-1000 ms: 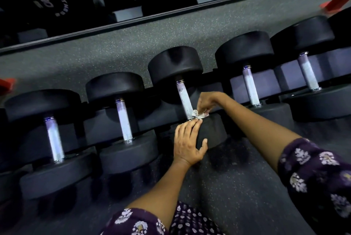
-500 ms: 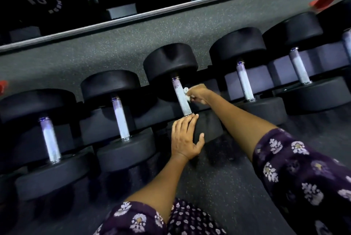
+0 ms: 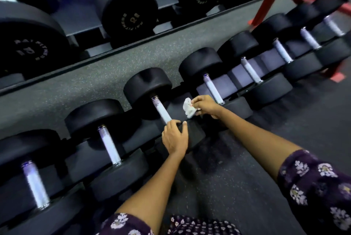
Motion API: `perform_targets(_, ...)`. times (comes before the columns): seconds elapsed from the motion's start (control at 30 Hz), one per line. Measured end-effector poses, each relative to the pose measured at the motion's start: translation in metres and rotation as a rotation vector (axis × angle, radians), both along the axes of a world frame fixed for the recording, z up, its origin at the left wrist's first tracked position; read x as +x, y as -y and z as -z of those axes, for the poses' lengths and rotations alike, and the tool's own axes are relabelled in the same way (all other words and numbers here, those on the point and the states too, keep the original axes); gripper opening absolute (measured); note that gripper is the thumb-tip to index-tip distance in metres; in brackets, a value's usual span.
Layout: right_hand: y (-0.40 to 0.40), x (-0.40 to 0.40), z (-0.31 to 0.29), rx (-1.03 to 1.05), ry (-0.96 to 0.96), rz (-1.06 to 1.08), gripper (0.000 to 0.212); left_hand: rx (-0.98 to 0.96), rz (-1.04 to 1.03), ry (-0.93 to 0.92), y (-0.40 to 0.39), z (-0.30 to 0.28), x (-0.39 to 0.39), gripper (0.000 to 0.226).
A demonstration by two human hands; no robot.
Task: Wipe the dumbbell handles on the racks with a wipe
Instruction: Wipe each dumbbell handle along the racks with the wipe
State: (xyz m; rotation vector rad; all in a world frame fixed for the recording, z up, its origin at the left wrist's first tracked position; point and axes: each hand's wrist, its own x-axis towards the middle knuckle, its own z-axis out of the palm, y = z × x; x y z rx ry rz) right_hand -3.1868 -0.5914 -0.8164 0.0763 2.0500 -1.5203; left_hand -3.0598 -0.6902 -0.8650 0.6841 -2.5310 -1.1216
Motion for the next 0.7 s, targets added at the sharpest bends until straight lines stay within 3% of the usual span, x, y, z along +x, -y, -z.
perform_targets(0.13,-0.020,0.003,-0.011,-0.077,0.017,0.026,0.023,0.409,-0.019,0.167,-0.010,-0.030,-0.036,0.039)
perform_targets(0.2,-0.032,0.004,-0.015,-0.153,0.051,0.032,0.024,0.717,-0.024,0.107,-0.021,-0.040,-0.056,0.034)
perform_targets(0.27,-0.044,0.000,-0.020,-0.202,0.077,0.024,0.024,0.894,-0.019,0.049,-0.032,-0.047,-0.069,0.012)
perform_targets(0.47,-0.088,-0.019,-0.038,-0.165,0.058,0.070,0.013,0.846,-0.064,-0.024,-0.073,-0.057,-0.093,0.018)
perform_targets(0.6,-0.124,-0.032,-0.049,-0.045,-0.101,-0.069,0.022,0.790,-0.026,-0.003,-0.100,-0.064,-0.109,0.025)
perform_targets(0.7,-0.134,-0.040,-0.050,-0.008,-0.113,-0.055,0.022,0.780,-0.036,0.014,-0.107,-0.065,-0.114,0.021)
